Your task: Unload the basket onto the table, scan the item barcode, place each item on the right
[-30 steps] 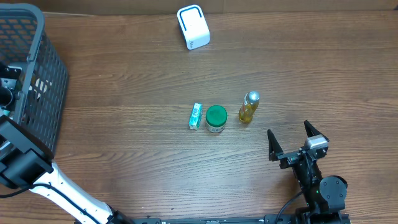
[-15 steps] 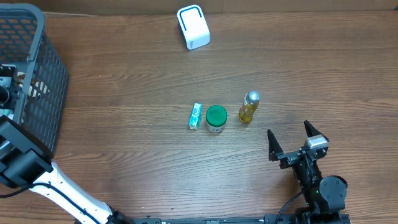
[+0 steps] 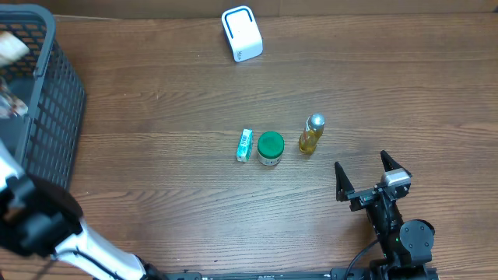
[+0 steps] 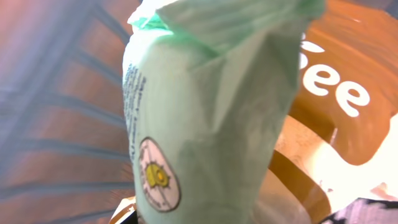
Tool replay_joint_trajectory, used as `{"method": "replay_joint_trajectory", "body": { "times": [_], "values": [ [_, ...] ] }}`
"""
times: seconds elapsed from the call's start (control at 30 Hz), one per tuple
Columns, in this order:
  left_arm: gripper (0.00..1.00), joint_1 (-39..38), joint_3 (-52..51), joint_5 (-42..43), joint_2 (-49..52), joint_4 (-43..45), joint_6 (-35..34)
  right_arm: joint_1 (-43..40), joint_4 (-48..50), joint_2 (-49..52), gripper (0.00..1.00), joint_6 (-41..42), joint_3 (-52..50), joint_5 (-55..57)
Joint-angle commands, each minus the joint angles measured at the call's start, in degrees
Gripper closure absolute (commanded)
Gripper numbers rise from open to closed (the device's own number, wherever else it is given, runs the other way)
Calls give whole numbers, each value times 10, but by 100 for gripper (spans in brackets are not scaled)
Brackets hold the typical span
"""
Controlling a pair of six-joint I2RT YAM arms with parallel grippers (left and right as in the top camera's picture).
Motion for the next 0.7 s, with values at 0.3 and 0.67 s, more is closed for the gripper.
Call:
{"method": "replay_joint_trajectory", "body": {
  "times": [0.3, 0.67],
  "values": [
    [76, -106, 27, 72, -273, -92, -217, 1, 2, -4, 0, 0, -6, -3],
    [78, -265, 10, 68, -267, -306, -235, 1, 2, -4, 0, 0, -6, -3]
  ]
}}
